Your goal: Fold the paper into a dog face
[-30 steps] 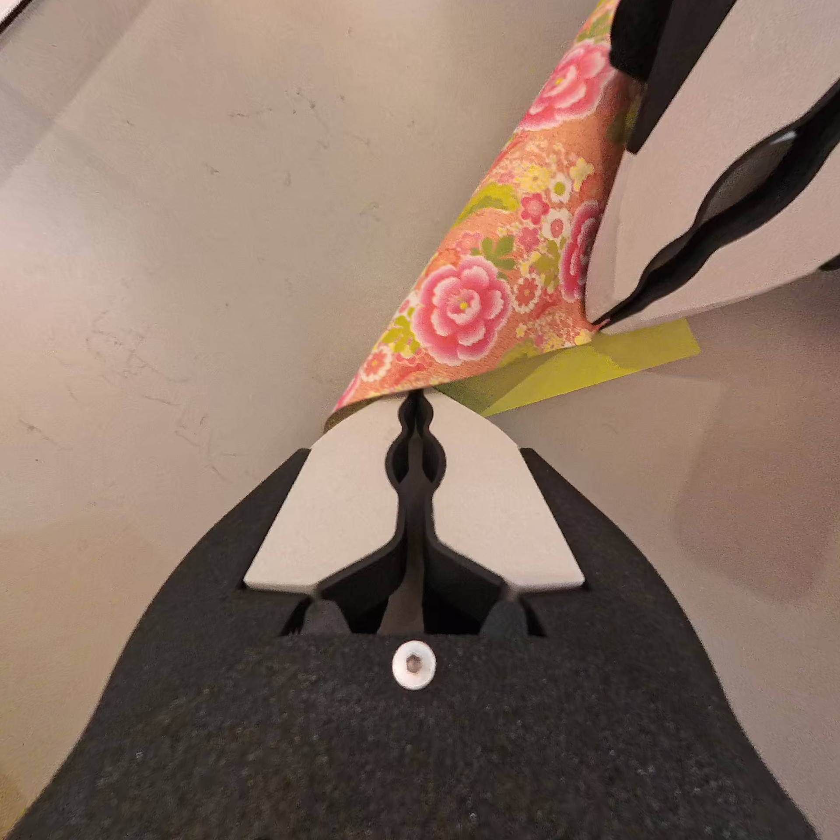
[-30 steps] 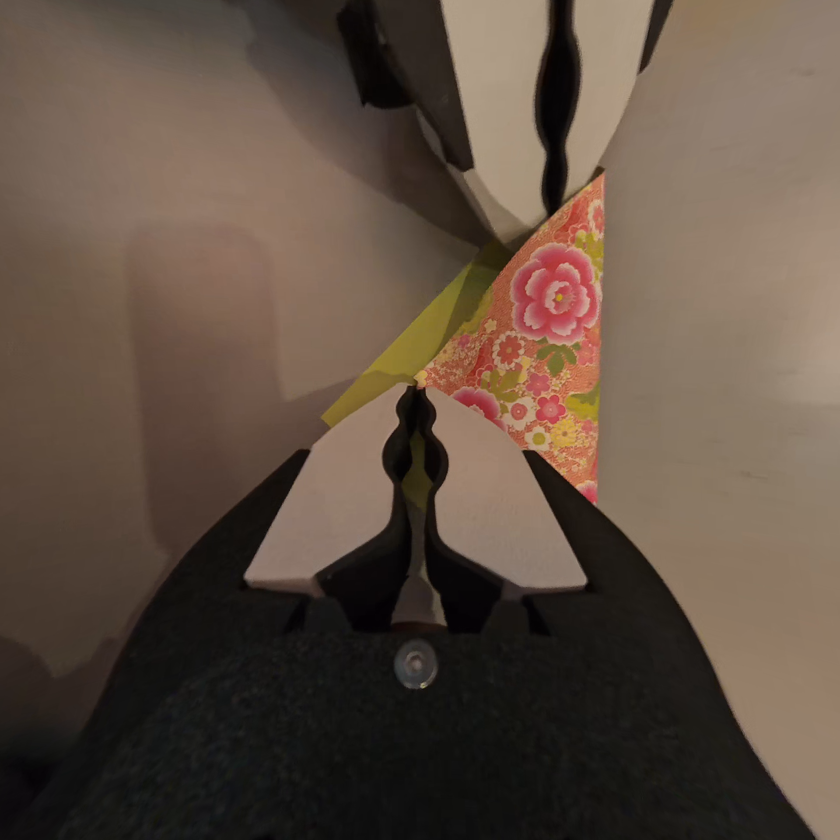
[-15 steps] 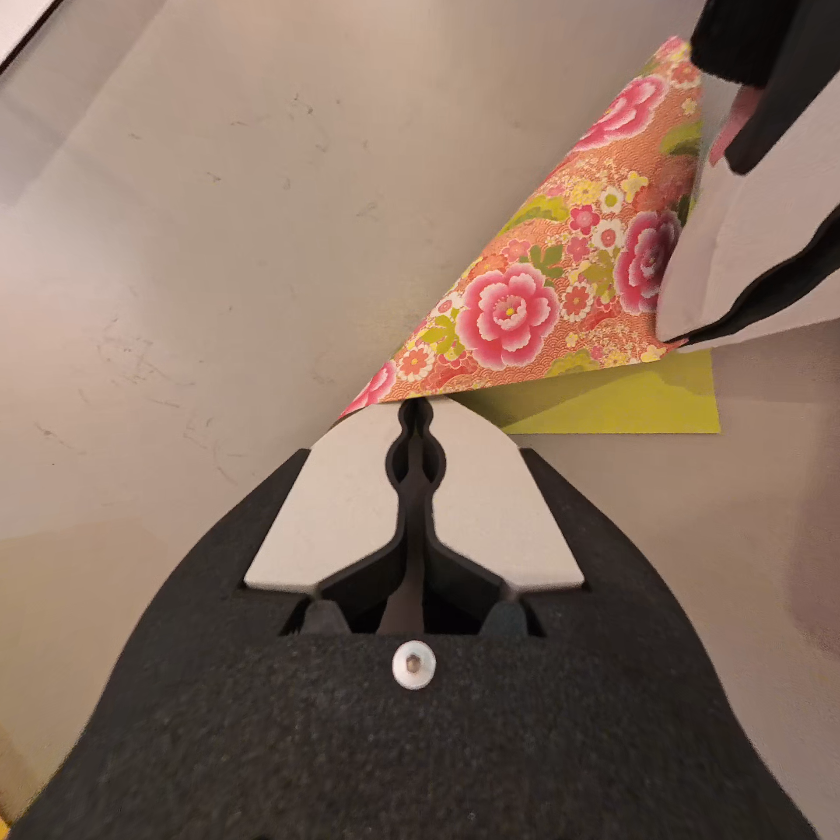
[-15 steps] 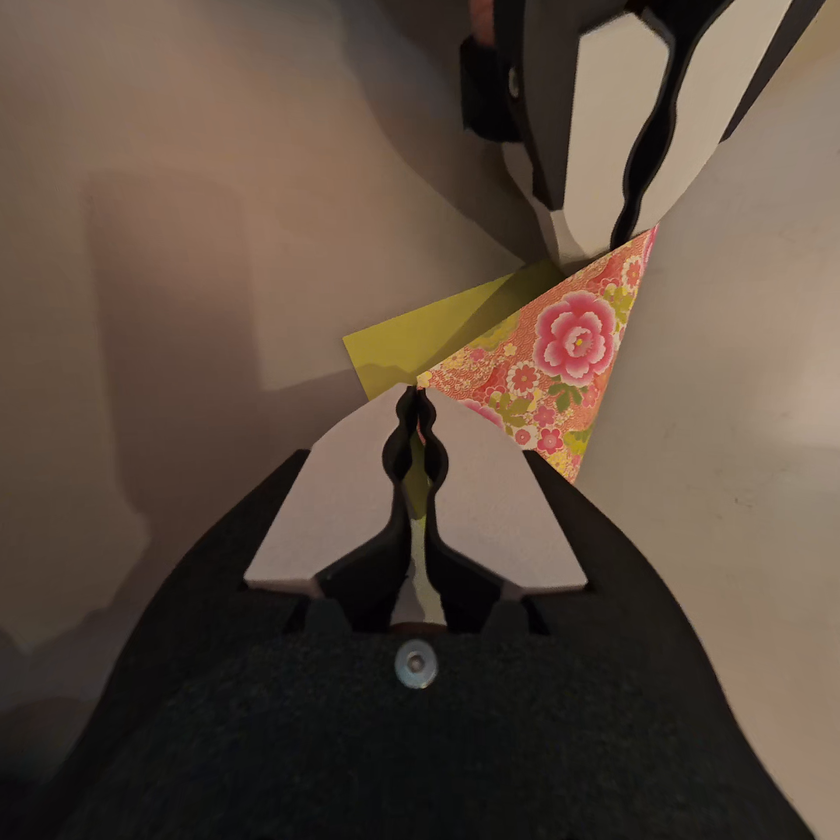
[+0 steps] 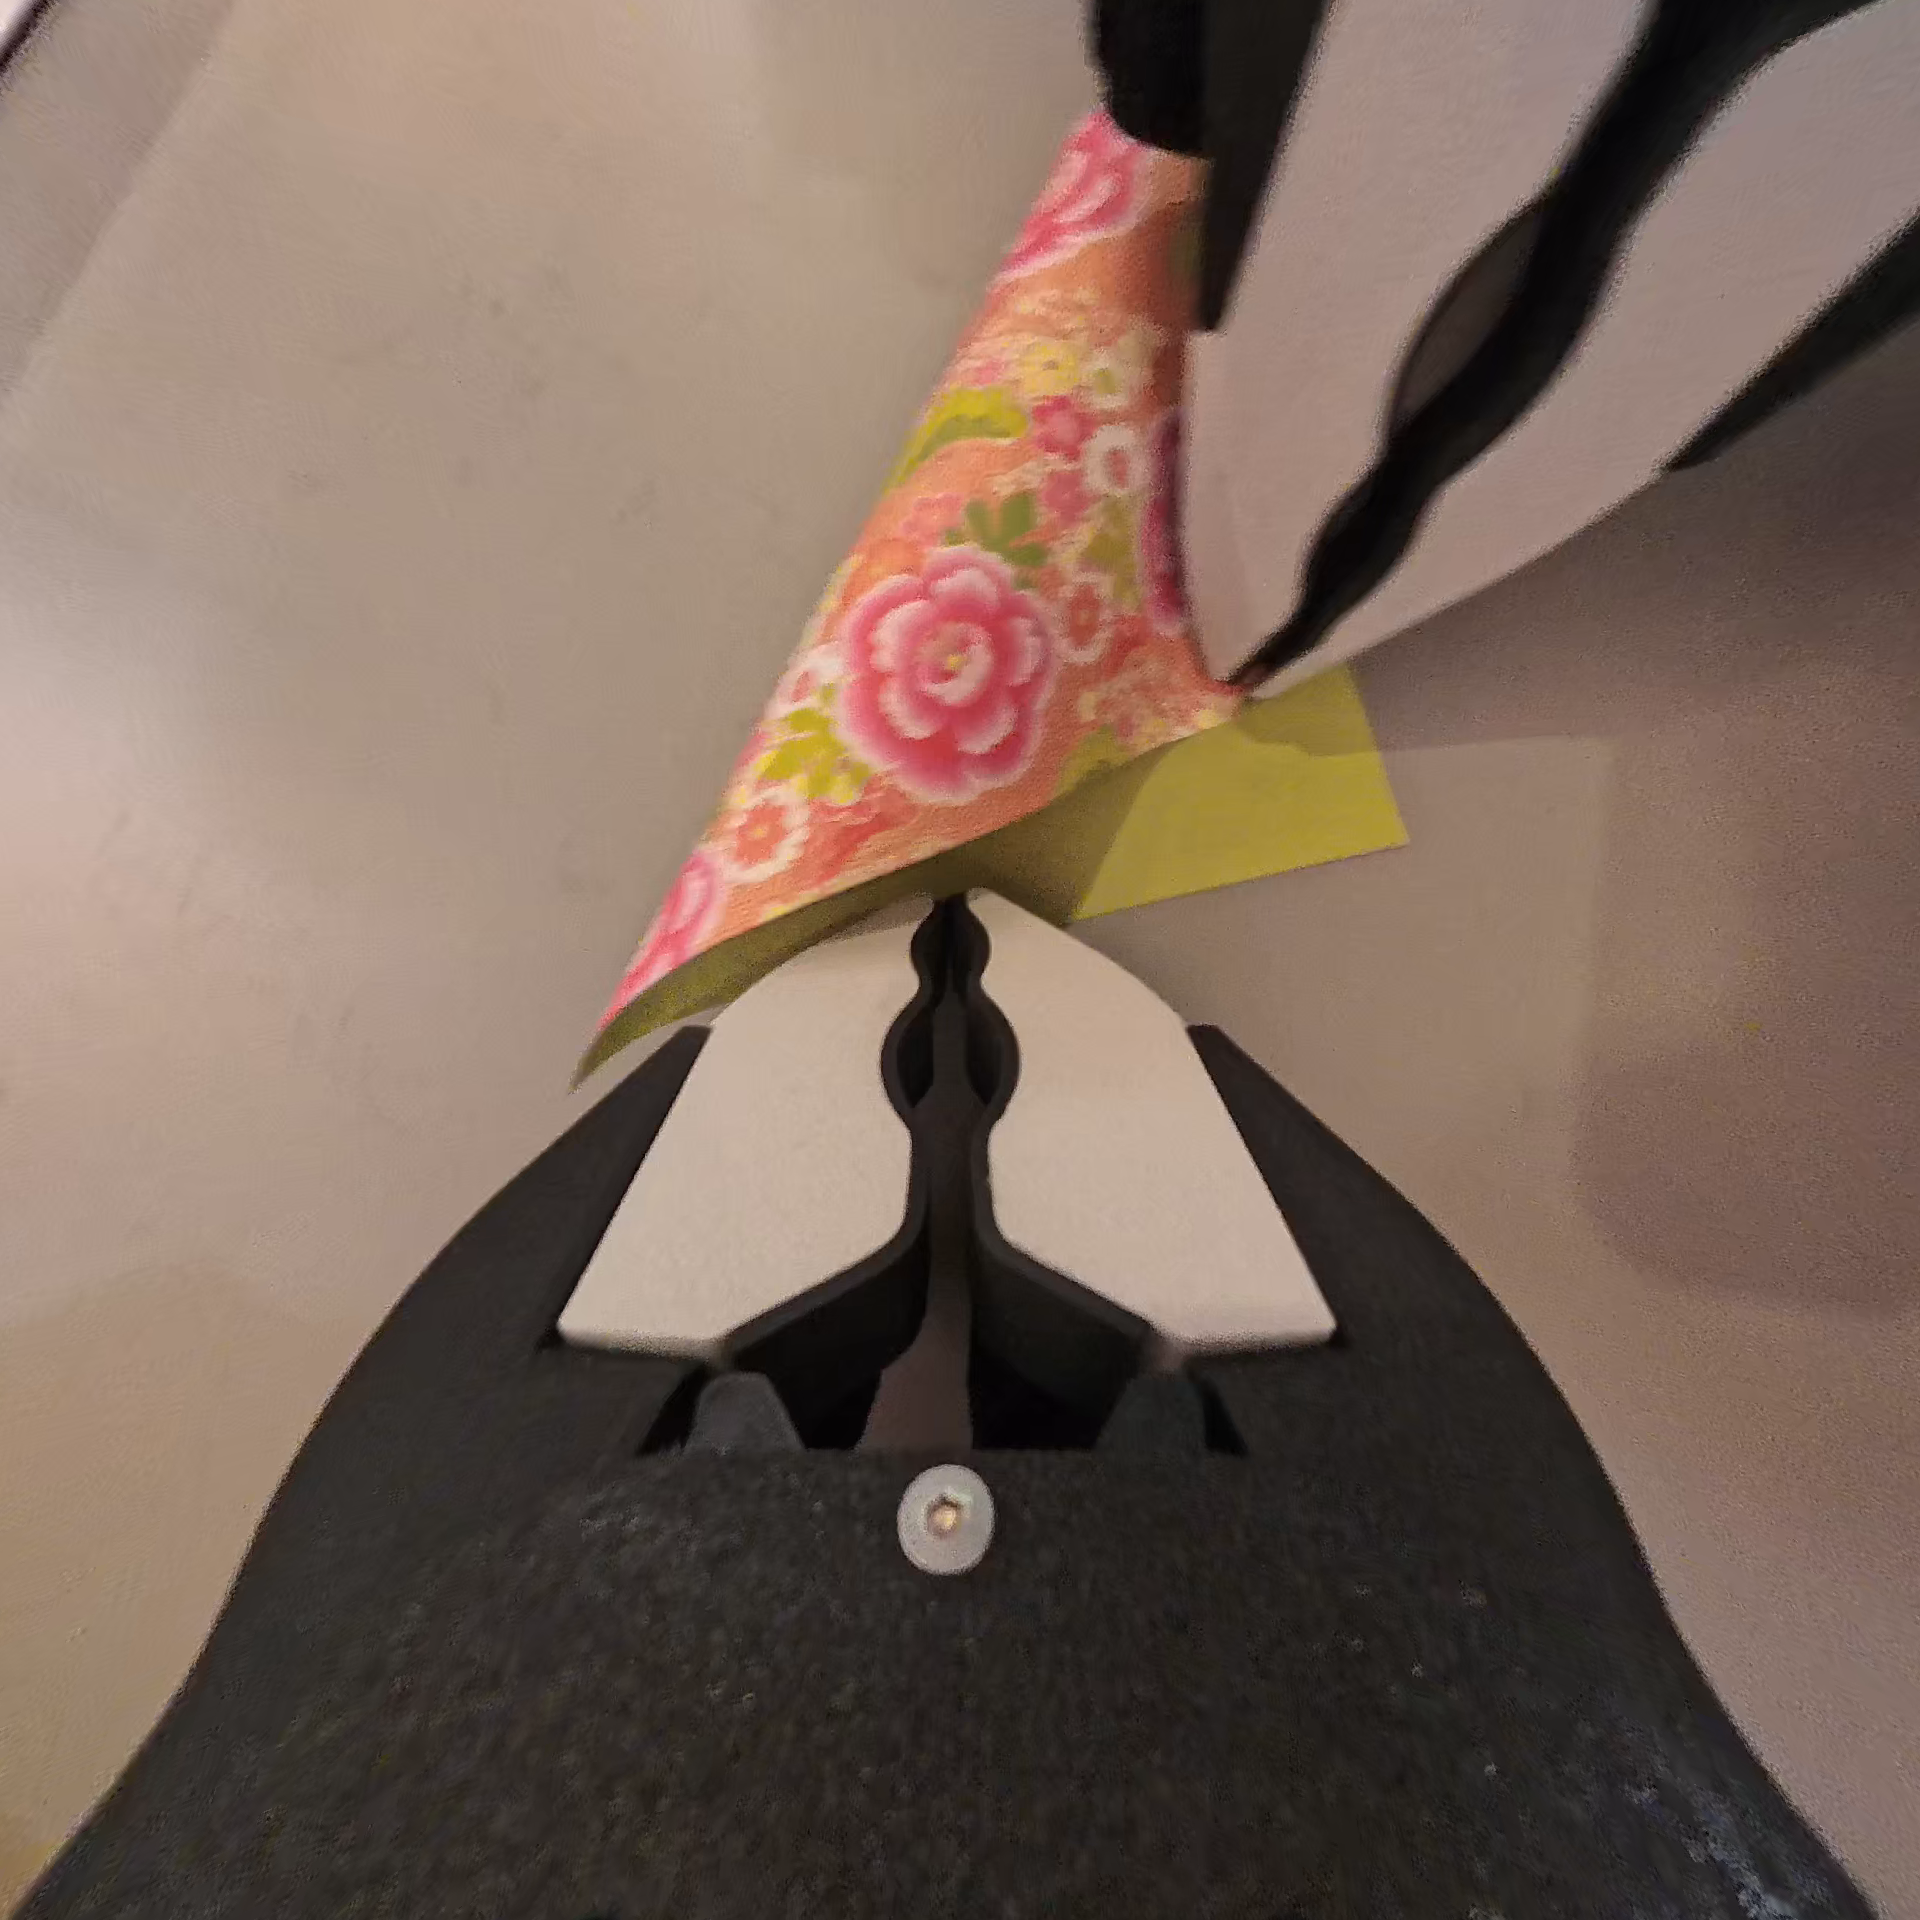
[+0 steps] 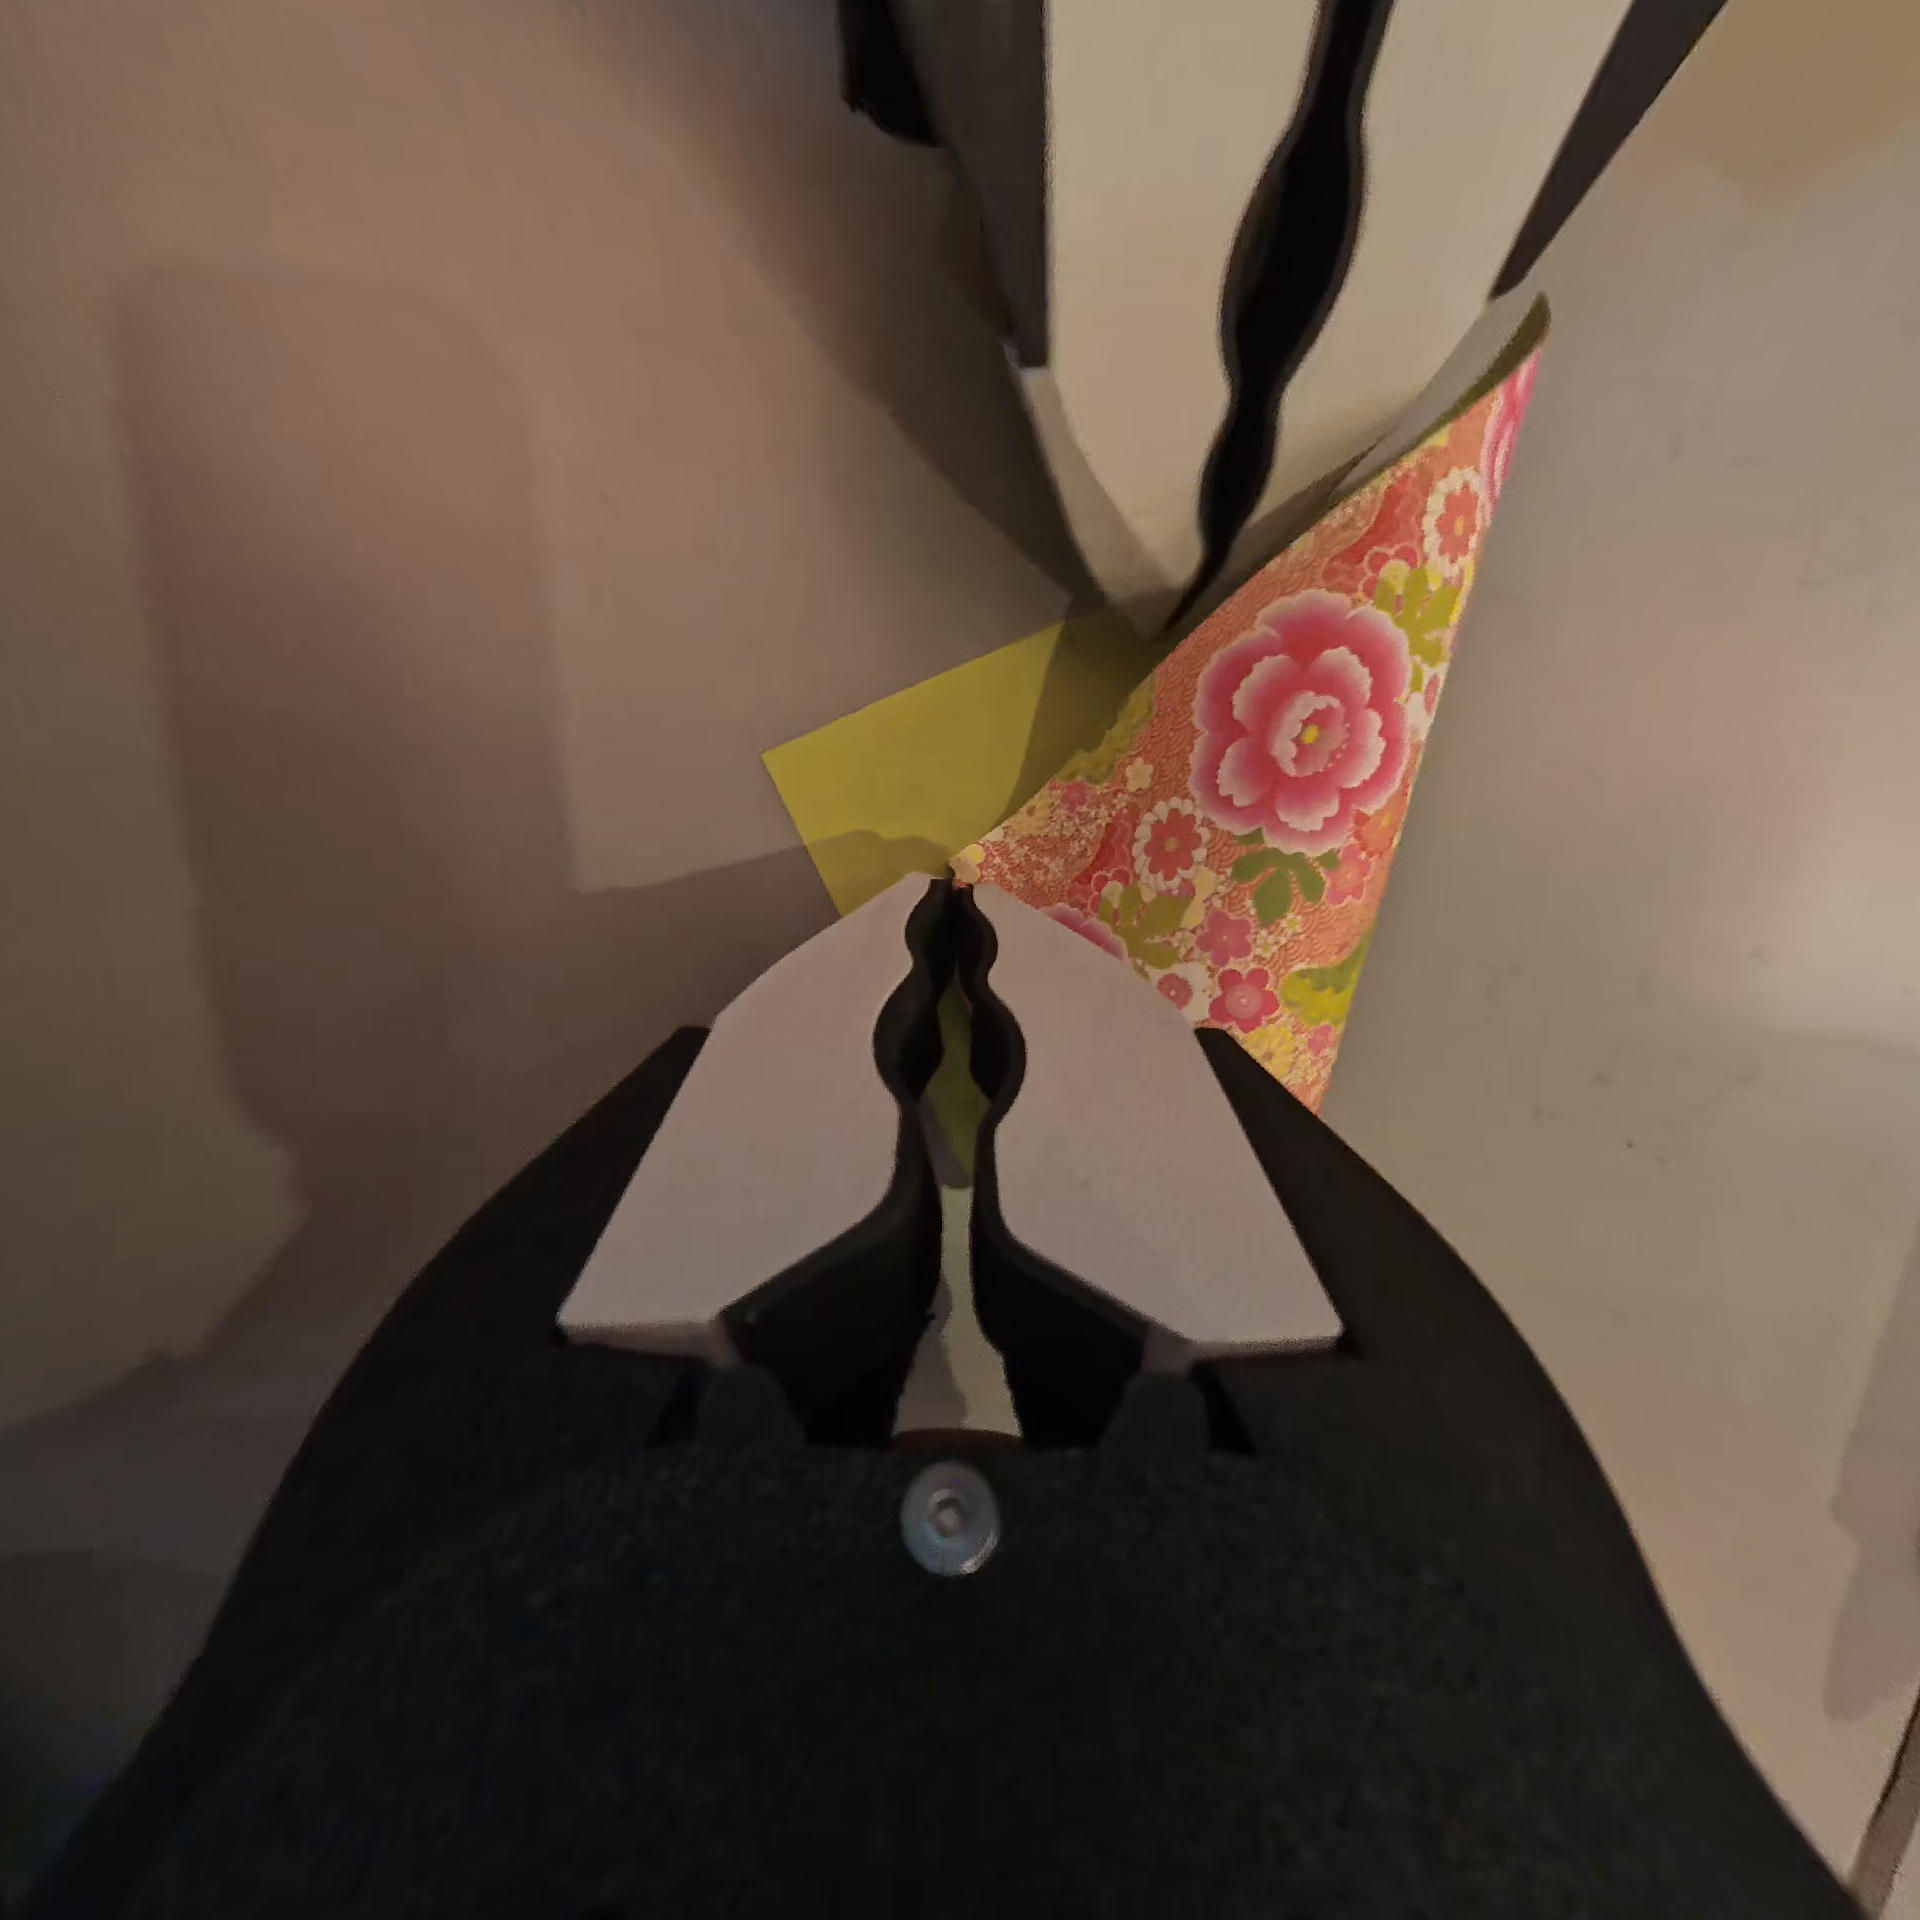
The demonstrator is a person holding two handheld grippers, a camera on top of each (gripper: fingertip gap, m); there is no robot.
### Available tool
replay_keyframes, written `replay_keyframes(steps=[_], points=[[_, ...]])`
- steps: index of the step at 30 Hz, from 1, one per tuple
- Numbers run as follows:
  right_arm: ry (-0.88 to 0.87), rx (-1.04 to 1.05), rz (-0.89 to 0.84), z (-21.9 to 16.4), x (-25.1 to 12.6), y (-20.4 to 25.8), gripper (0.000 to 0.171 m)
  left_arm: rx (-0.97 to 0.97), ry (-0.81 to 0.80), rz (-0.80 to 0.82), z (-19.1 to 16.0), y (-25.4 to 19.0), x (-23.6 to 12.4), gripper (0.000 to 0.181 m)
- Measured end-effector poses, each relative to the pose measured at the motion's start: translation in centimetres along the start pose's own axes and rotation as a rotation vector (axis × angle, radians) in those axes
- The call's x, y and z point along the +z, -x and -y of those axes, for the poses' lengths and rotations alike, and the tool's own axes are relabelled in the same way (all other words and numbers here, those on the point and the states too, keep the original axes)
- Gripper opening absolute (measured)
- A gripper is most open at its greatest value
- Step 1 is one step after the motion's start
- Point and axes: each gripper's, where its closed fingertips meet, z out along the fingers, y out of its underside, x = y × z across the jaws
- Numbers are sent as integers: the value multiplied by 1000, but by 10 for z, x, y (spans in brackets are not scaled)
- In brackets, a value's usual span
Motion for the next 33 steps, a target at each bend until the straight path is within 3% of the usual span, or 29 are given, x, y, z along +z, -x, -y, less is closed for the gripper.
replay_keyframes(steps=[1, 8, 17, 33], points=[[8, -3, 11, -1, 0, -2, 0, 19, -2, -18, 3, -4, 2, 0], [28, 38, 27, -7, 0, -14, 0, -7, -15, -40, 9, -7, 8, 0], [-47, 38, 6, 17, -3, 10, 0, 7, -6, -11, 9, -7, 8, 0], [-5, 23, 27, 18, 3, 18, 0, 16, -7, -4, 0, -14, -2, 0]])
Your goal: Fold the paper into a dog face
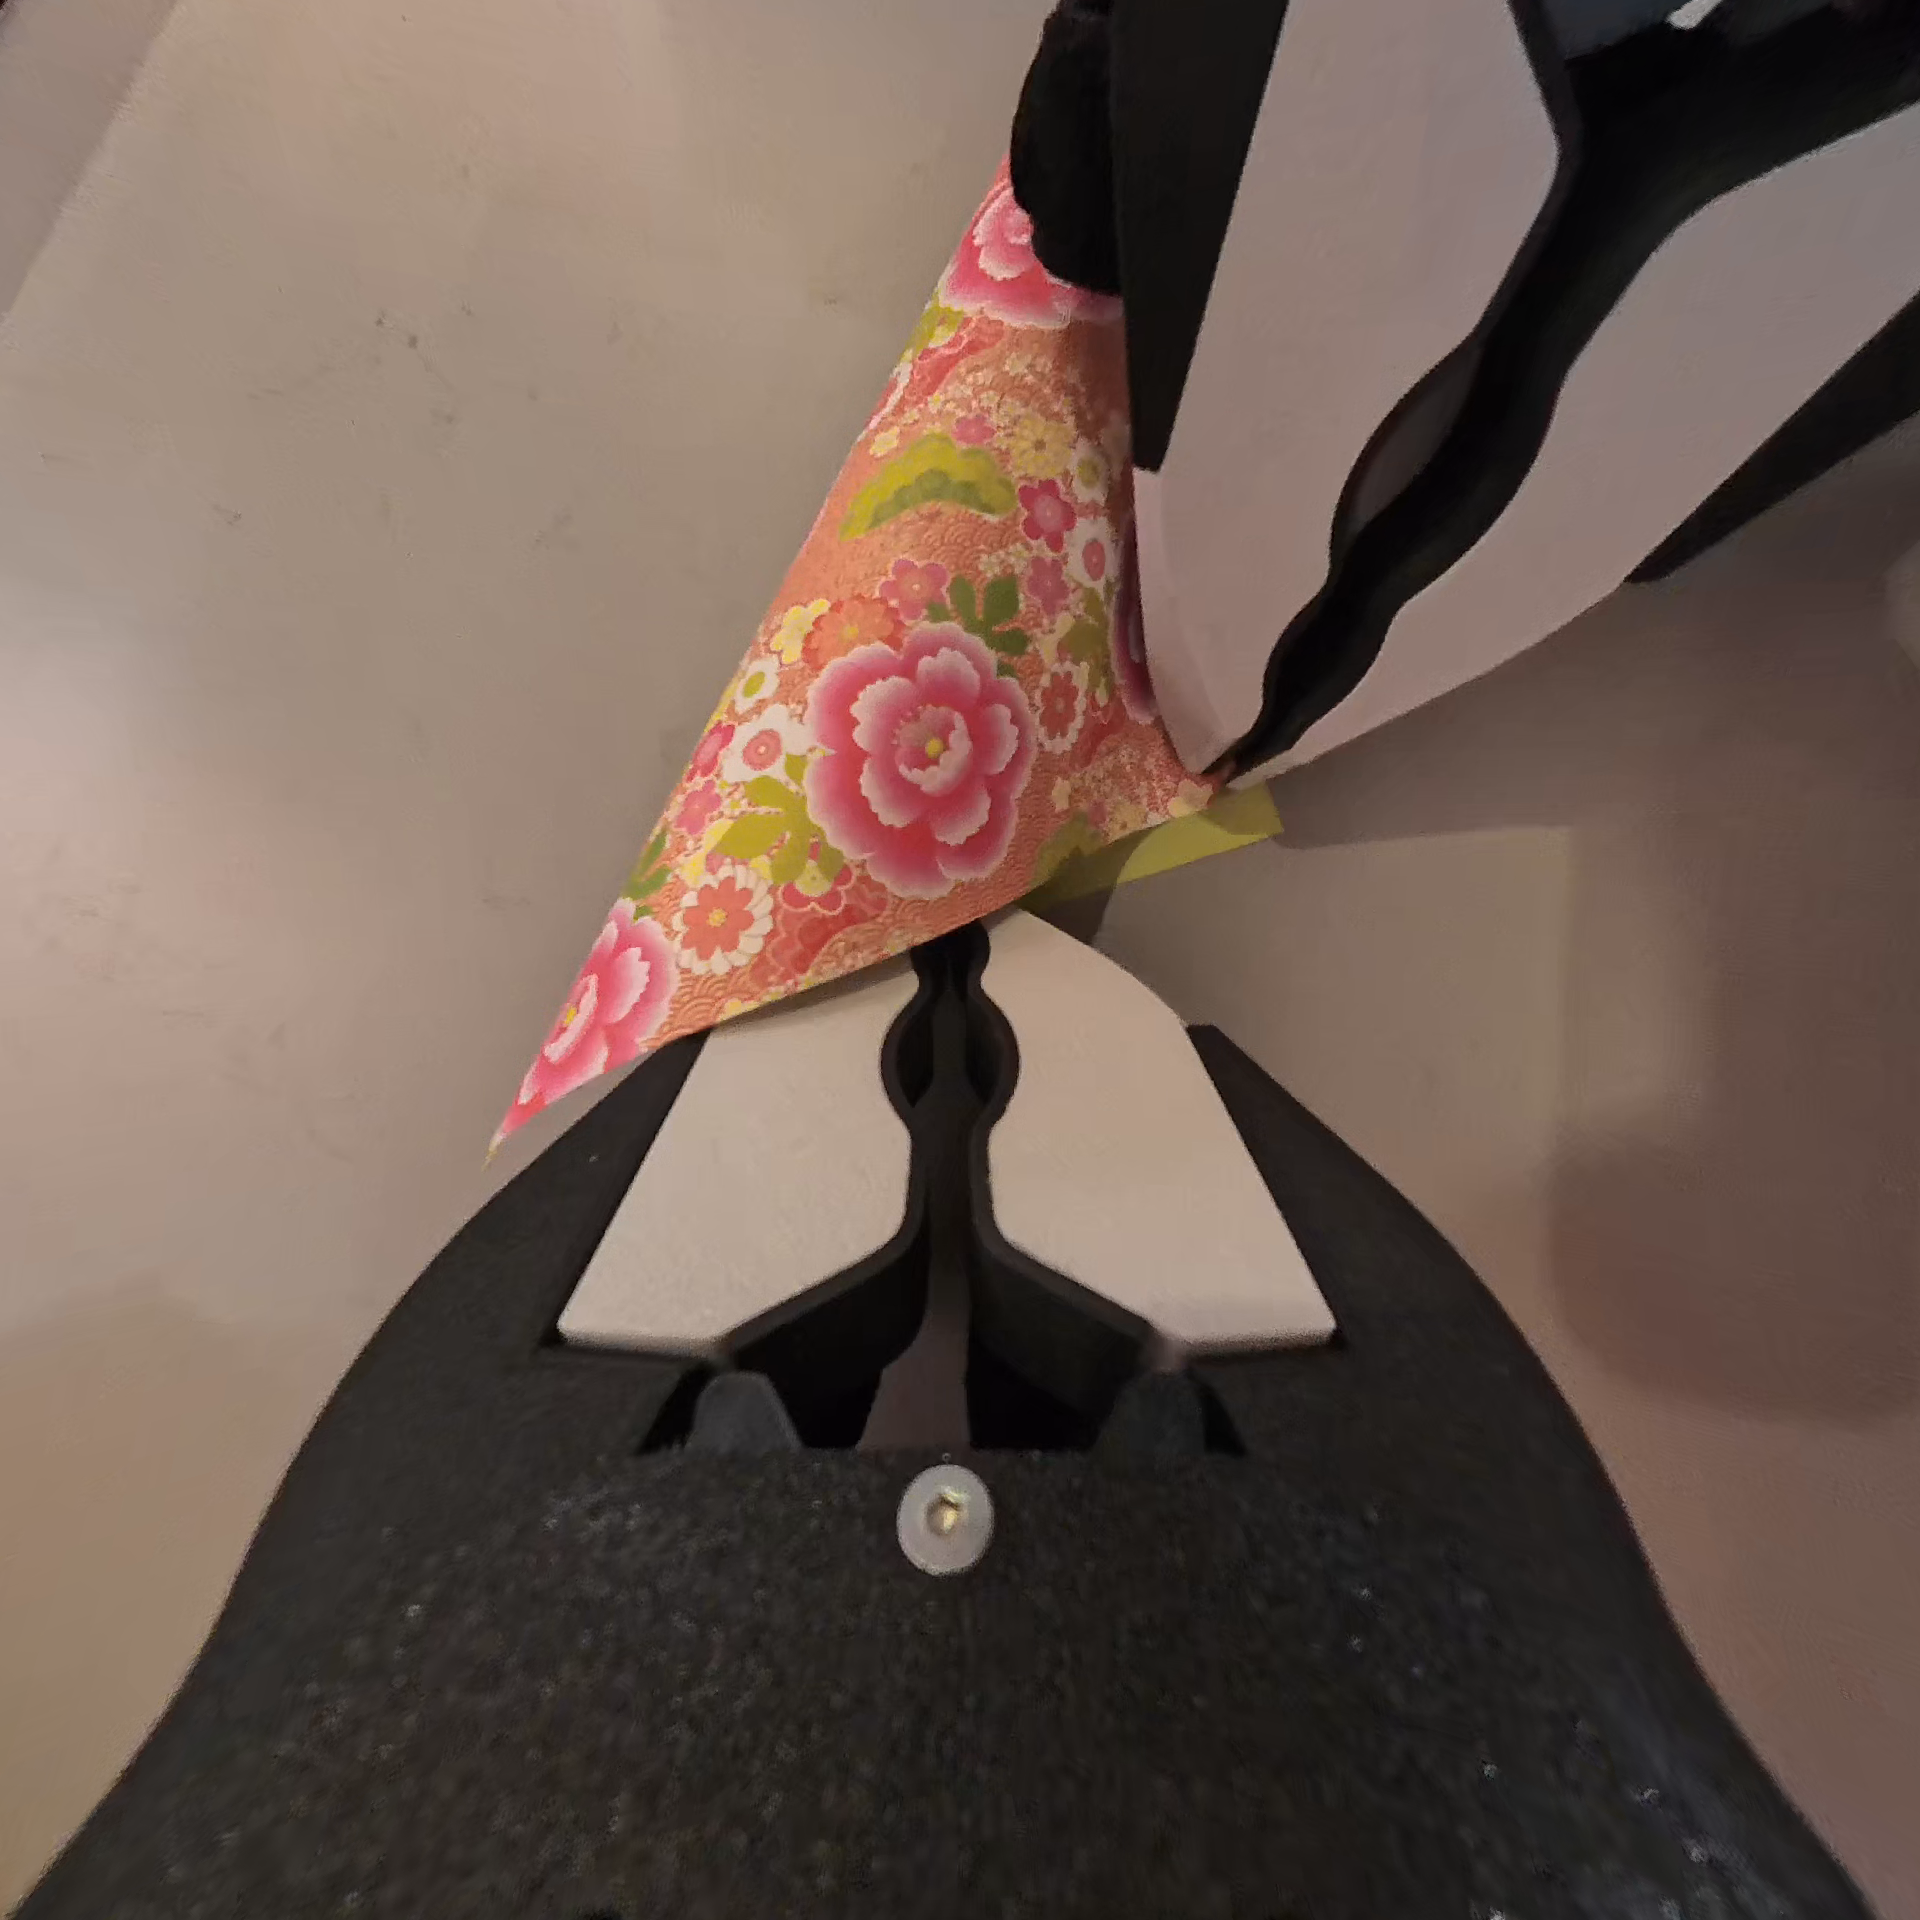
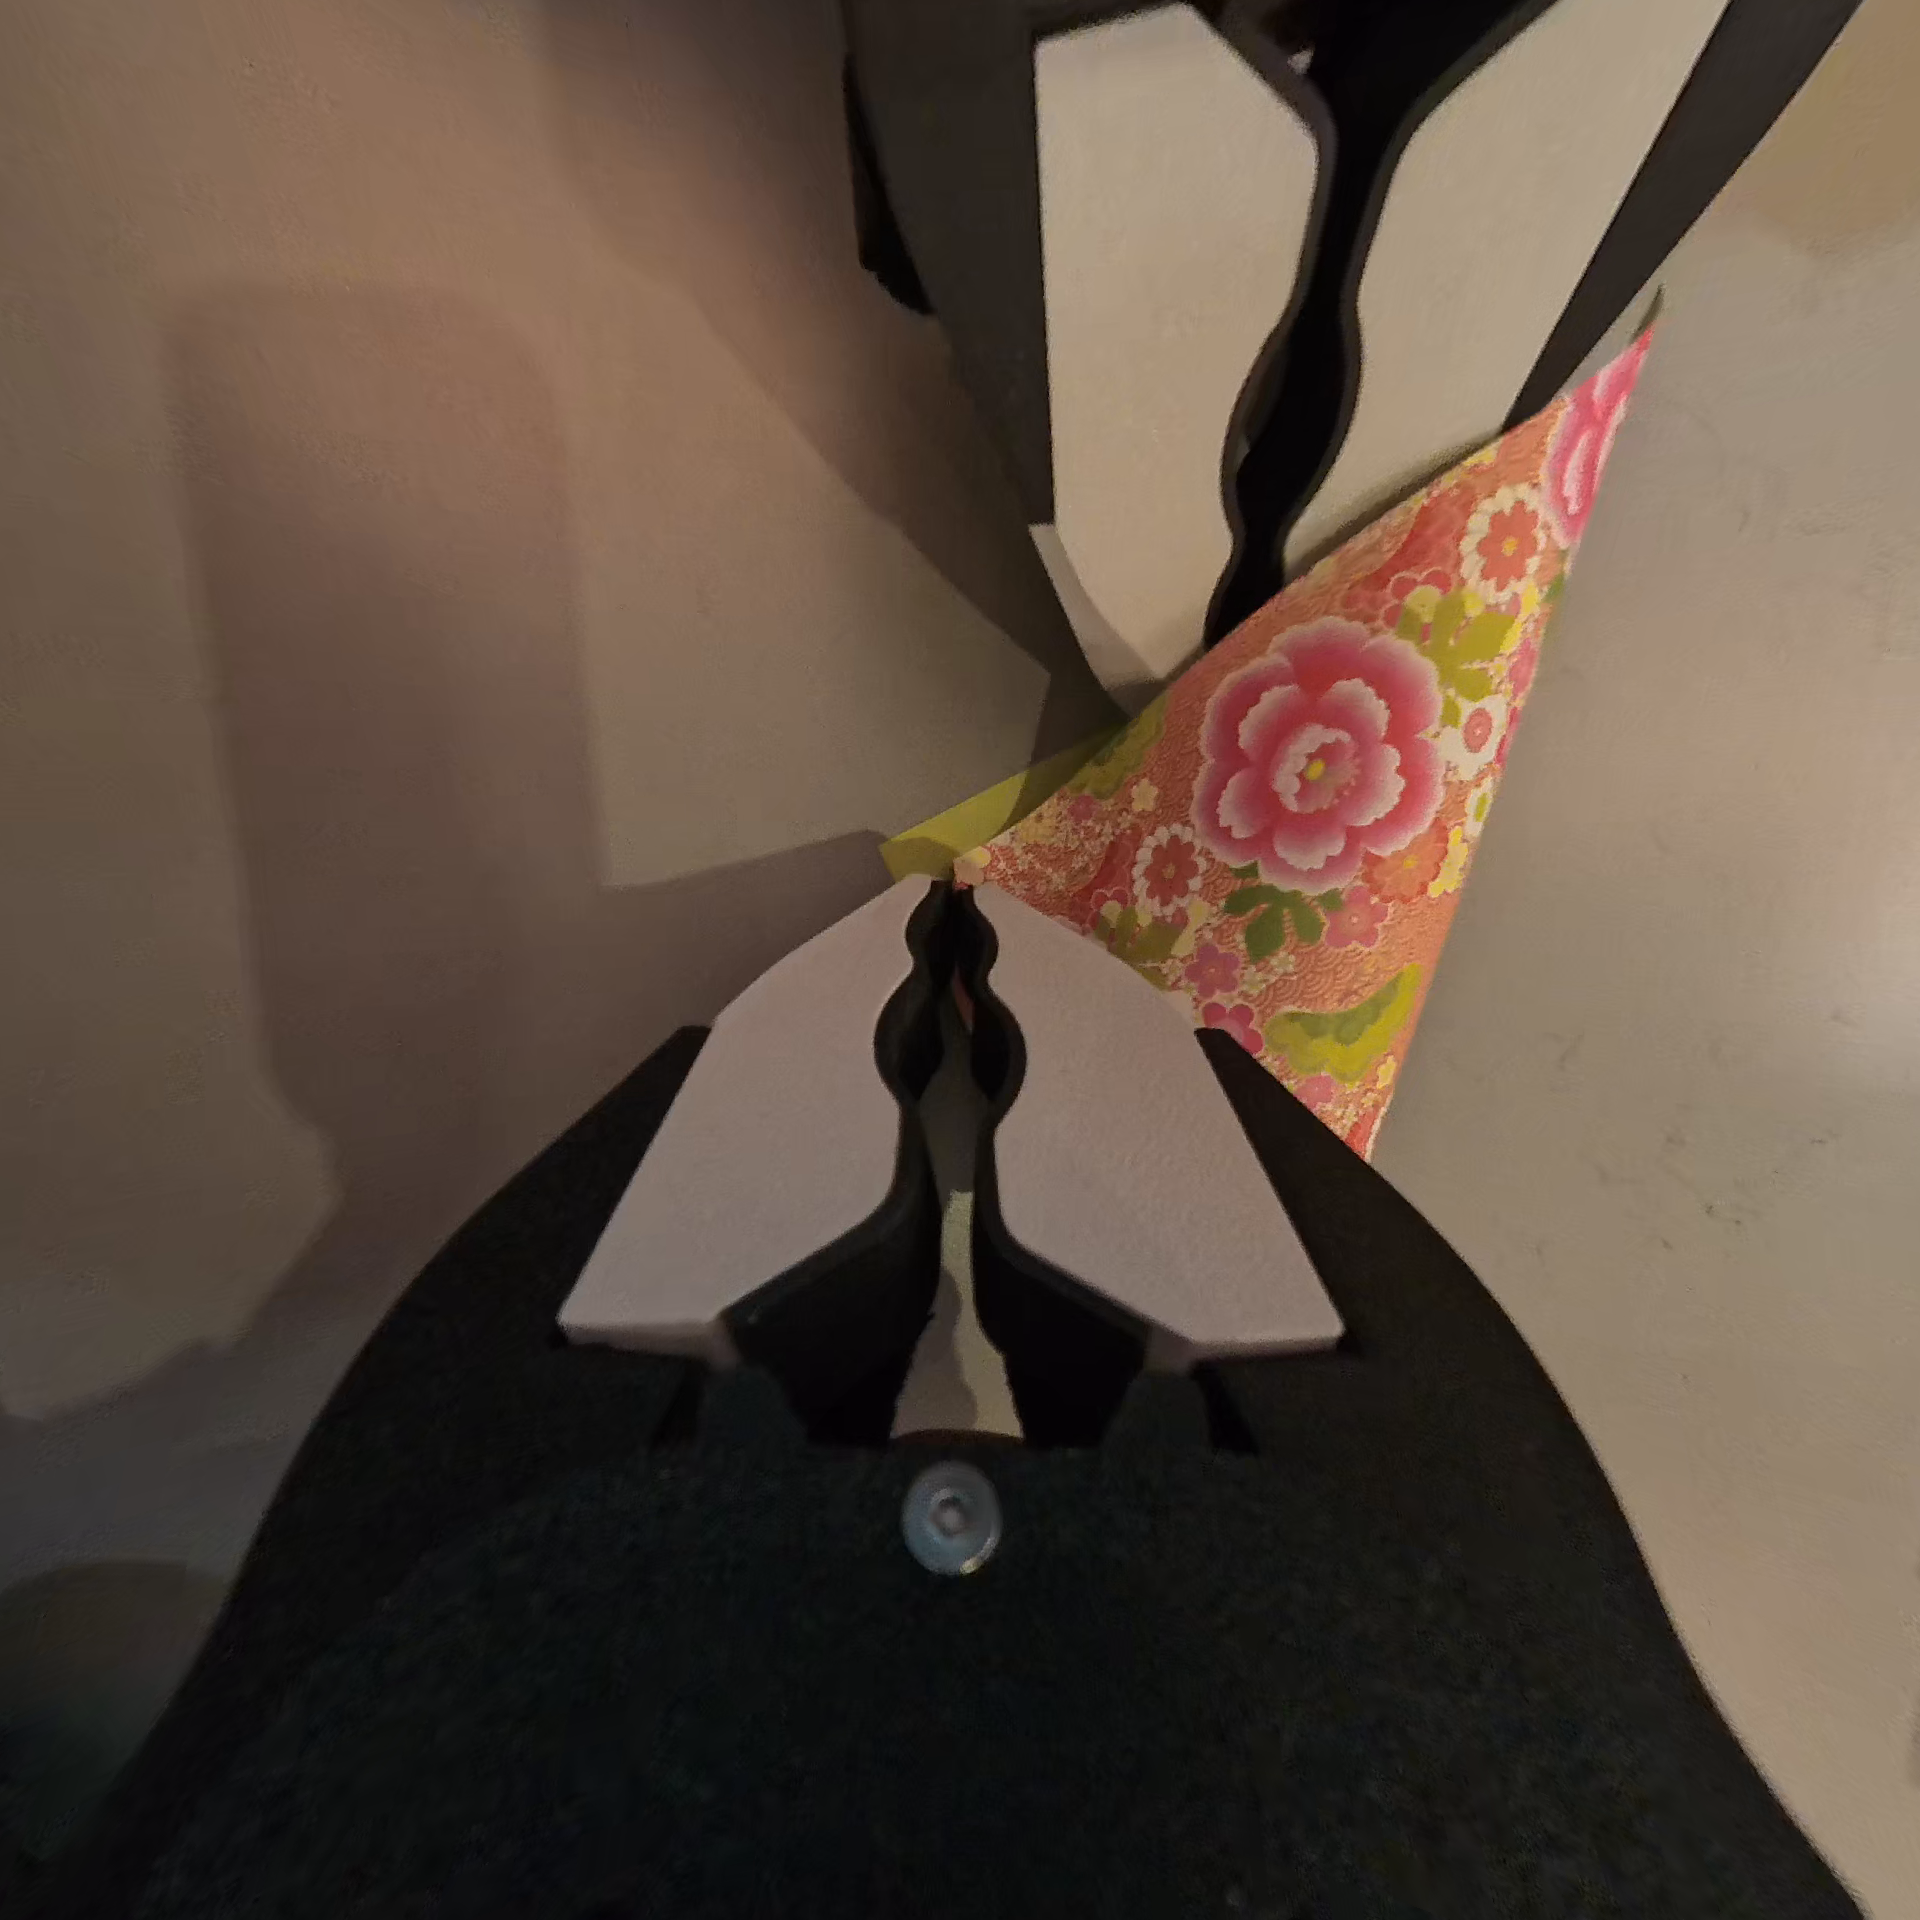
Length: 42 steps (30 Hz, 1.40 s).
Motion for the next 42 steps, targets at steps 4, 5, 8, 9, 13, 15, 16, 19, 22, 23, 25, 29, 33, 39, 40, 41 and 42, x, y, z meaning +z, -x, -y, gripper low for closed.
replay_keyframes(steps=[4, 5, 8, 9, 13, 15, 16, 19, 22, 23, 25, 29, 33, 39, 40, 41, 42], points=[[36, -38, -22, 1, 0, -1, 0, -9, -1, -7, 3, -2, 2, 0], [29, -46, -19, 4, -1, 0, 0, -11, -1, -7, 3, -2, 2, 0], [28, -52, 0, 4, 1, 3, 0, -15, 0, -6, 3, -2, 2, 0], [24, -53, 1, 5, 1, 3, 0, -13, 1, -4, 2, -2, 2, 0], [26, -66, 3, 4, 0, 4, 0, -10, 3, 1, 2, -2, 2, 0], [29, -80, 1, 4, 0, 4, 0, -8, 4, 3, 2, -2, 2, 0], [29, -82, 3, 4, 0, 4, 0, -8, 4, 2, 2, -2, 2, 0], [32, -70, 8, 4, 0, 3, 3, -11, 3, -1, 2, -2, 2, 0], [37, -66, 15, 4, -1, 4, 6, -12, 3, -2, 2, -2, 2, 0], [38, -66, 18, 4, -1, 4, 6, -13, 3, -4, 2, -2, 2, 0], [33, -67, 22, 4, -1, 5, 6, -15, 2, -7, 2, -2, 2, 0], [25, -44, 29, 4, -1, 4, 7, -15, 2, -7, 2, -2, 2, 0], [-24, 10, -41, 4, -15, -13, 8, -16, 2, -8, 2, -2, 2, 0], [-153, 513, -183, -38, -51, -127, 17, -20, 2, -8, 2, -2, 2, 0], [-162, 548, -154, -44, -42, -139, 17, -19, 4, -7, 2, -2, 2, 0], [-155, 574, -138, -52, -32, -151, 20, -17, 7, -6, 2, -2, 2, 0], [-124, 596, -115, -62, -21, -160, 20, -16, 9, -5, 2, -2, 2, 0]])
